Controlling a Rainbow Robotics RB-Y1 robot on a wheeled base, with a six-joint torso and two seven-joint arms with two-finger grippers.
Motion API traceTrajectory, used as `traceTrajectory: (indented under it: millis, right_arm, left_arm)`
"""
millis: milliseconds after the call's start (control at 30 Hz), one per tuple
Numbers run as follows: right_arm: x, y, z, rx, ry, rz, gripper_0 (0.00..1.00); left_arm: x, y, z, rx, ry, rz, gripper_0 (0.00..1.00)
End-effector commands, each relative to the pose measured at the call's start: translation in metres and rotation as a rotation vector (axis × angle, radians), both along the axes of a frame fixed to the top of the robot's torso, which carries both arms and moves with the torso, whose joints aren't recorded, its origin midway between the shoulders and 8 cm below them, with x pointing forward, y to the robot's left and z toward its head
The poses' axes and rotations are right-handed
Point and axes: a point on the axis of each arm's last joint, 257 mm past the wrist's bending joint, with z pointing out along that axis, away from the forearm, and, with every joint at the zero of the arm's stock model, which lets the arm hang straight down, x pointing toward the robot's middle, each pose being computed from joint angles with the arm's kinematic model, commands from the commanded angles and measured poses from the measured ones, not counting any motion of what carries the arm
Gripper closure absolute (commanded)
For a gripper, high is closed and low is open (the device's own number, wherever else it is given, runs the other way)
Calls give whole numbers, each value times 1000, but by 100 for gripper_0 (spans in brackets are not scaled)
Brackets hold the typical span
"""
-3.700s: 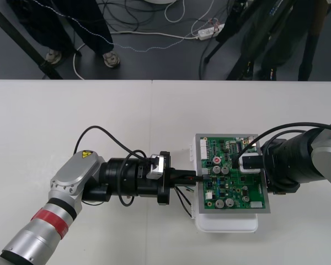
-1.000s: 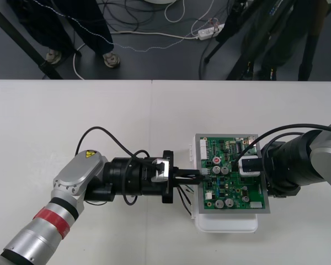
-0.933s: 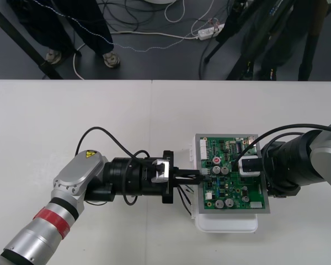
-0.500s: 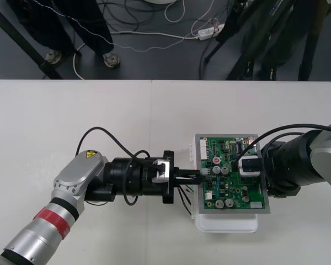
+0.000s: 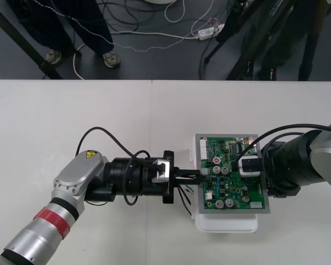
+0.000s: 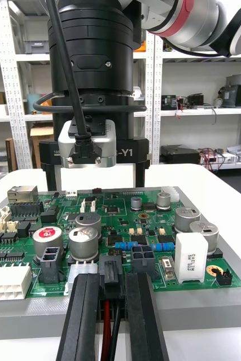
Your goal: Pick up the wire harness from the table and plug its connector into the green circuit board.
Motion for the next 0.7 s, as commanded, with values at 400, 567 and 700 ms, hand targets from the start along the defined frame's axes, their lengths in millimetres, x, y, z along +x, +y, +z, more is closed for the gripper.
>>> traceTrajectory:
  millis: [400, 567, 700]
  right_arm:
    - [-7, 16, 4, 35, -1, 16, 0]
    - [-6, 15, 5, 30, -4, 17, 0]
    - [-6, 13, 5, 25, -5, 17, 0]
  left_arm:
    - [4, 14, 26, -31, -84, -19, 54]
    - [9, 42, 23, -22, -67, 1, 53]
    - [10, 60, 21, -14, -60, 17, 53]
